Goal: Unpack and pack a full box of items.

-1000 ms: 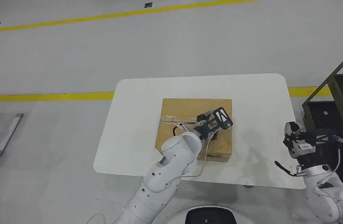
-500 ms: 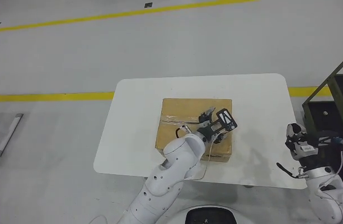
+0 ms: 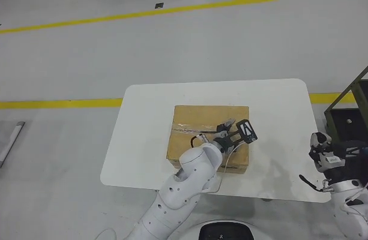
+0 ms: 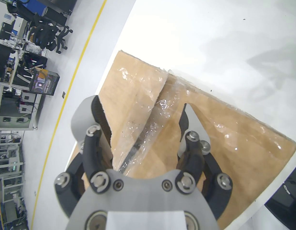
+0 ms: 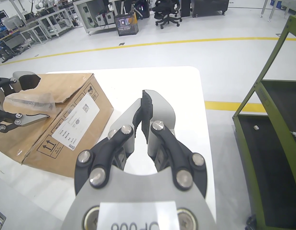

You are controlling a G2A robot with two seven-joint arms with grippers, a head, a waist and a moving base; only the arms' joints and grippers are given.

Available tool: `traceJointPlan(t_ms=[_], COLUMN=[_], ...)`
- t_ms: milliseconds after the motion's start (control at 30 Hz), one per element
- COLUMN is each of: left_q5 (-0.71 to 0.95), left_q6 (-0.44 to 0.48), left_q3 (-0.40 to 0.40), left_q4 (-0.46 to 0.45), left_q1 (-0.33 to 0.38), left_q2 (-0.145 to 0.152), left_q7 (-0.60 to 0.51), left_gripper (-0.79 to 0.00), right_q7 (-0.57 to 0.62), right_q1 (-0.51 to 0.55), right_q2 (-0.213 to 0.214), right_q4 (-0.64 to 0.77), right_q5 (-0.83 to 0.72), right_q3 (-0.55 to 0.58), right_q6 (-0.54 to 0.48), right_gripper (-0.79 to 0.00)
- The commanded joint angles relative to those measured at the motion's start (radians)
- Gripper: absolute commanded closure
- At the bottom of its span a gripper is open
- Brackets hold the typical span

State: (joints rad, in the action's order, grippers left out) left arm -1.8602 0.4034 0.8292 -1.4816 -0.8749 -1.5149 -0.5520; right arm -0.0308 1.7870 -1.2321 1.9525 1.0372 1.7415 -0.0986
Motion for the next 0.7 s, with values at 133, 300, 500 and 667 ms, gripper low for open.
traceJointPlan(t_ms=[133, 300, 500, 667], left_q5=[-0.022, -0.025, -0.032, -0.041], left_q6=[0.01, 0.013, 0.014, 0.011], left_q3=[0.006, 0.012, 0.014, 0.014], left_q4=[-0.008, -0.011, -0.01, 0.004], left_q1=[0.0, -0.004, -0.007, -0.006], left_q2=[0.0, -0.001, -0.002, -0.005], left_q7=[-0.002, 0.001, 0.005, 0.008], left_gripper=[-0.376, -0.305, -0.296, -0.185], right_q7=[-0.002, -0.002, 0.001, 0.001], right_q1=[-0.005, -0.01, -0.012, -0.011], right_q2=[-0.002, -0.003, -0.005, -0.006], right_q4=[-0.002, -0.002, -0.004, -0.005], right_q5=[-0.001, -0.001, 0.001, 0.001], right_q3=[-0.003, -0.007, -0.008, -0.007], right_q6=[0.001, -0.001, -0.001, 0.002], right_gripper=[0.0, 0.0, 0.0, 0.0])
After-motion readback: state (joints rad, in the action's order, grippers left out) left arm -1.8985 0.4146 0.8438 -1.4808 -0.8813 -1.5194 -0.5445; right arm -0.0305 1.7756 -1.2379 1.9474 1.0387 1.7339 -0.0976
